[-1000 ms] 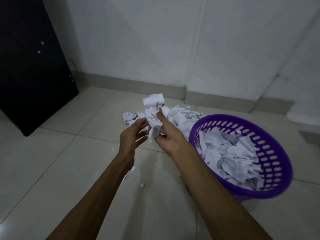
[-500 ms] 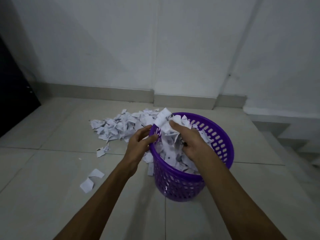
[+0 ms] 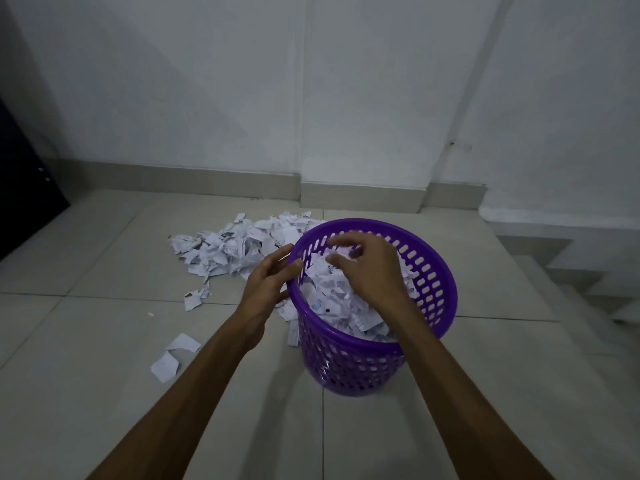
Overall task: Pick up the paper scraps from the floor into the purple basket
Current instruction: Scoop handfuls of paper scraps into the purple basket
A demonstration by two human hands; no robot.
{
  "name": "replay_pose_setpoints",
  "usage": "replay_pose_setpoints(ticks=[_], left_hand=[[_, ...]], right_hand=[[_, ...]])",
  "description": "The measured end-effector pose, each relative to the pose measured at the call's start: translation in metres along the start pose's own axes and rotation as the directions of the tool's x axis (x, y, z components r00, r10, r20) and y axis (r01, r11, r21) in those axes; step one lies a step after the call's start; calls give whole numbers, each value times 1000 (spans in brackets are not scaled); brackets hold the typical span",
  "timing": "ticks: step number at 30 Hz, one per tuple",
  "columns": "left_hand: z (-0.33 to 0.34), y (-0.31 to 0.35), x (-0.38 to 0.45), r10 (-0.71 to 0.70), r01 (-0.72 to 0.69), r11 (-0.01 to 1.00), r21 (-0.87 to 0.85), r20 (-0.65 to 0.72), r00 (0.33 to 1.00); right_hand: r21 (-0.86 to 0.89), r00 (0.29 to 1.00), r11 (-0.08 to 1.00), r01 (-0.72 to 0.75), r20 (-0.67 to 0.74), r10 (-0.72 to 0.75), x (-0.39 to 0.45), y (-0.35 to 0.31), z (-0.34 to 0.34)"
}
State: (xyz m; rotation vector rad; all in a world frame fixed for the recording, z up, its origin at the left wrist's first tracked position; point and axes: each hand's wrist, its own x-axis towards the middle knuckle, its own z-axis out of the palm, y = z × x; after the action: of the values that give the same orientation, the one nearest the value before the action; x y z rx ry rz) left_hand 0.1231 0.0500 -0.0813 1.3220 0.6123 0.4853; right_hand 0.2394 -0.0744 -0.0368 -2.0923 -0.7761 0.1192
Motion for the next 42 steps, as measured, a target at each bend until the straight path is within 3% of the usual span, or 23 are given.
replay_pose_setpoints(ticks=[4, 6, 11, 15, 22, 27, 31, 34, 37, 39, 42], left_hand=[[-4, 0, -1, -13, 13, 1000, 1, 15, 1000], [-5, 0, -2, -17, 18, 1000, -11, 31, 999], [-7, 6, -2, -14, 14, 1000, -9, 19, 1000], [-19, 5, 0, -19, 19, 999, -37, -5, 1000], [-83, -9, -6, -106, 76, 988, -136, -227, 968], [-143, -41, -19, -199, 147, 976, -162, -386, 901], [-181, -75, -37, -226, 200, 974, -107, -523, 822], [-206, -97, -46, -246, 244, 966, -83, -578, 778], [-222, -112, -50, -209, 260, 965, 25, -528, 823], [-226, -117, -50, -169, 280, 943, 178, -468, 867], [-225, -126, -40, -167, 278, 934, 224, -416, 894]], right_hand=[[-92, 935, 982, -164, 302, 185, -6, 20, 17], [-131, 905, 968, -213, 347, 246, -9, 26, 20], [21, 965, 977, -211, 163, 205, -3, 15, 12], [42, 998, 997, -62, 7, 62, 9, -19, 7], [248, 985, 956, 155, 39, -169, 2, -85, 46], [282, 955, 957, 68, 259, -144, -14, -75, 109], [184, 910, 976, -113, 413, 28, -45, -20, 176], [47, 818, 970, -240, 547, 176, -79, 16, 212], [-33, 790, 972, -231, 577, 207, -101, 36, 235], [-10, 819, 977, -214, 542, 185, -105, 40, 250], [29, 872, 991, -133, 479, 103, -99, 40, 270]])
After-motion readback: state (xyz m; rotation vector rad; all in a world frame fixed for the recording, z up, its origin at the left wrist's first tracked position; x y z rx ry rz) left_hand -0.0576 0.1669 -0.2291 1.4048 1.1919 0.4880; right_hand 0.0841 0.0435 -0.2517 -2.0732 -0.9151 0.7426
